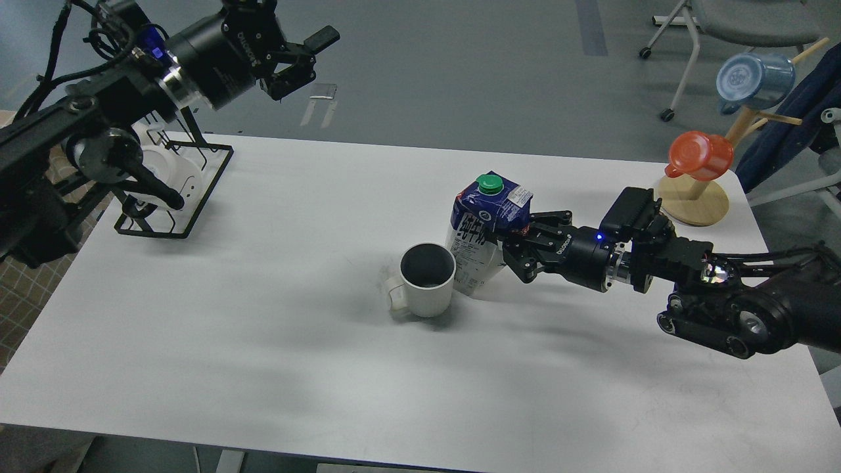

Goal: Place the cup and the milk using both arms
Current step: 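Carry the milk carton toward the mug and set it beside it, then open the right gripper and pull it away from the carton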

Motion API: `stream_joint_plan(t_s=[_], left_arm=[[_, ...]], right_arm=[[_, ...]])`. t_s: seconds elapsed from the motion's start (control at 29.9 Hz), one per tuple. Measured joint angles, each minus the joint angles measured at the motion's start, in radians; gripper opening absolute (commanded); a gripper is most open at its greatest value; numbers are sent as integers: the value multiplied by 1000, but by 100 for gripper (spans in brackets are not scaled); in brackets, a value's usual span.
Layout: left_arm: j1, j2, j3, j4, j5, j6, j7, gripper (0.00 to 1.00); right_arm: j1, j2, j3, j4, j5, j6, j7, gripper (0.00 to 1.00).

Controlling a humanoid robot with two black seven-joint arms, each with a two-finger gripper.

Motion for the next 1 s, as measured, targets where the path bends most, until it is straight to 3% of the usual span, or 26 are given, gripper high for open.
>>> stream_joint_plan(t_s=[0.23, 0.37, 0.8, 1.0], left_arm=[[0, 0, 0, 0, 0, 0, 0, 97], [0, 3, 0, 0, 0, 0, 0, 97], [0, 2, -1, 0, 0, 0, 0, 97], [0, 3, -1, 0, 0, 0, 0, 97]], right_arm=[[1, 6, 0, -1, 2, 0, 0, 78], [1, 4, 0, -1, 3, 0, 0, 86], [0, -41, 0, 19, 7, 0, 0, 91], [3, -120, -13, 109, 7, 0, 0, 91]])
